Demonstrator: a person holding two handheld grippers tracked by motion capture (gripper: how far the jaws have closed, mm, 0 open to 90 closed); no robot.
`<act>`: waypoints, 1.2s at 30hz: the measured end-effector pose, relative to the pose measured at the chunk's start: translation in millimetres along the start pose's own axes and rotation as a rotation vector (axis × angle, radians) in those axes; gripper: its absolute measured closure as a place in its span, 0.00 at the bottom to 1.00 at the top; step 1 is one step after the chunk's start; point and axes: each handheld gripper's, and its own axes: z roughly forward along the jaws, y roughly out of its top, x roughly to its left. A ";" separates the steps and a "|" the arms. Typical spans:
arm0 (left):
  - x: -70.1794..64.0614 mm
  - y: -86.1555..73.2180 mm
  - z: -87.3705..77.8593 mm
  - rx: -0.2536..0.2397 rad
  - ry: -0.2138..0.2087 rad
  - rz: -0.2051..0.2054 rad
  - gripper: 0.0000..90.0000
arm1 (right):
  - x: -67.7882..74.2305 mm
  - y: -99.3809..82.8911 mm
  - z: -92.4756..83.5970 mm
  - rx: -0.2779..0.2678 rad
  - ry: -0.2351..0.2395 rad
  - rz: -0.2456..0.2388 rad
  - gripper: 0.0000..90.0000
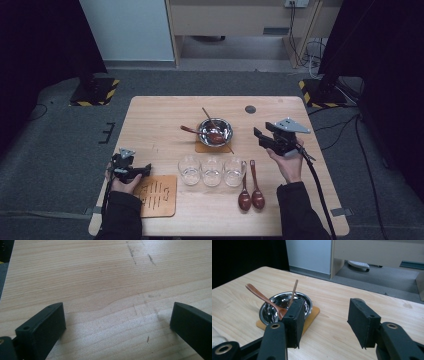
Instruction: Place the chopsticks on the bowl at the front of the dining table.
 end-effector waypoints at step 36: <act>0.0 0.0 0.0 0.000 0.000 0.000 0.00 | -39.9 -94.3 -39.9 0.133 -0.087 0.055 0.55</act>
